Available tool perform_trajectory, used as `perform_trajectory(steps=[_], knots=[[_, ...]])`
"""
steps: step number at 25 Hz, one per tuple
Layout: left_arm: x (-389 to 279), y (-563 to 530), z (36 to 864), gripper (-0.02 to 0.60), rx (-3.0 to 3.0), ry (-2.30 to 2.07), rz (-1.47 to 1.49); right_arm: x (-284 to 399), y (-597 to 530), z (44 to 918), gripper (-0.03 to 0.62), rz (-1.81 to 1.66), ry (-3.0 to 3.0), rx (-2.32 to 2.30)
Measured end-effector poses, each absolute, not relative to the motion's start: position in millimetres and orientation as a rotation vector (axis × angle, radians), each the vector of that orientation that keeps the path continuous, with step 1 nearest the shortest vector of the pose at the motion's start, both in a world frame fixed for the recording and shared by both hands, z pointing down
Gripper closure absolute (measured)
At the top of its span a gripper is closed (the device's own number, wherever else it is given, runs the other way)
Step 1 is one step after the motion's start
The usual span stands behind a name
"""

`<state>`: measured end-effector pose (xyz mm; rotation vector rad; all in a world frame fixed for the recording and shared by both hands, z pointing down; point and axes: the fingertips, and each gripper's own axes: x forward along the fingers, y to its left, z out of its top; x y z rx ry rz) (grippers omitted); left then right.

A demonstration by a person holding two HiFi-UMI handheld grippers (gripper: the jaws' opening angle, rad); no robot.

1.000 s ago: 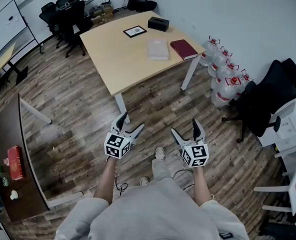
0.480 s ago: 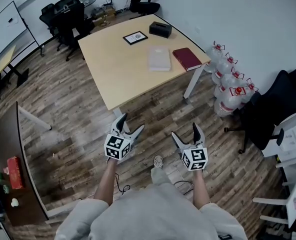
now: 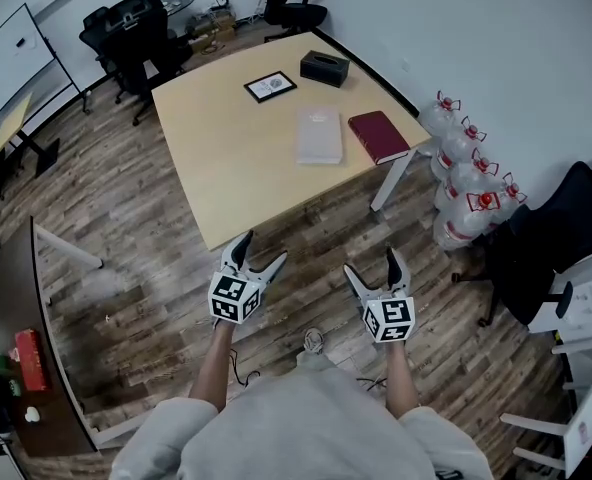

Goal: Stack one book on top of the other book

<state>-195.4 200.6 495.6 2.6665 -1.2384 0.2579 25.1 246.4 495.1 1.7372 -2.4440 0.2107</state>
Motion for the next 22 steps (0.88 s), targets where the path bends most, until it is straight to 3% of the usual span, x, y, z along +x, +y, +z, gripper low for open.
perform_trajectory(steps=[22], knots=[[-152.3, 92.5, 514.8, 0.198, 2.618, -1.324, 0.316, 58.8, 130.2, 520.1, 0.151, 0.247, -2.474, 1.649]])
